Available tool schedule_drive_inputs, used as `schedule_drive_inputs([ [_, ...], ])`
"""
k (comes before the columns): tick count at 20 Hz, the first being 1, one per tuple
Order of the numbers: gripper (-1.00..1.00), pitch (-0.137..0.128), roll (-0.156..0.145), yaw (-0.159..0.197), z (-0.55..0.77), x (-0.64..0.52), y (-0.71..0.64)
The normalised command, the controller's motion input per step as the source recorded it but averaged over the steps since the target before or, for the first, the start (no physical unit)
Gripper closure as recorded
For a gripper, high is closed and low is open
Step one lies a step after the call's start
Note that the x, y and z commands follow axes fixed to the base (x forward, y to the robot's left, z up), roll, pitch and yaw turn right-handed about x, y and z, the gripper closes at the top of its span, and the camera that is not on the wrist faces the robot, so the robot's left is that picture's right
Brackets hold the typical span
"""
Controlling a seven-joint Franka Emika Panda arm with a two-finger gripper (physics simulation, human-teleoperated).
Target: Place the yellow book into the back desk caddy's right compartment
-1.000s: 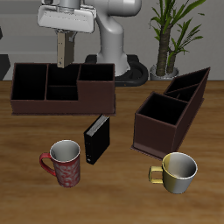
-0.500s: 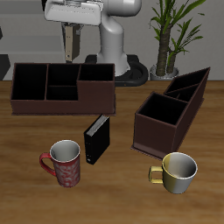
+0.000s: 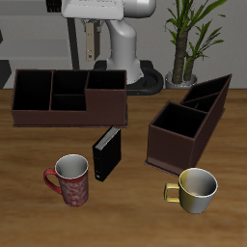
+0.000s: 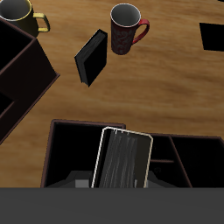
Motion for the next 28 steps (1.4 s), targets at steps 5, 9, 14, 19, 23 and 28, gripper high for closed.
schedule_drive_inputs([
  [5,1.00,-0.007,0.044,0.020,0.13,0.03,0.29],
  [9,1.00,0.001,0.040,0.016,0.03,0.03,0.22],
  [14,1.00,0.022,0.025,-0.014,-0.11,0.03,0.12],
  [19,1.00,0.034,0.004,-0.008,-0.21,0.07,-0.04],
  [23,1.00,0.015,0.005,0.011,-0.18,0.02,0.02],
  [28,1.00,0.007,0.002,-0.005,-0.17,0.03,0.01],
])
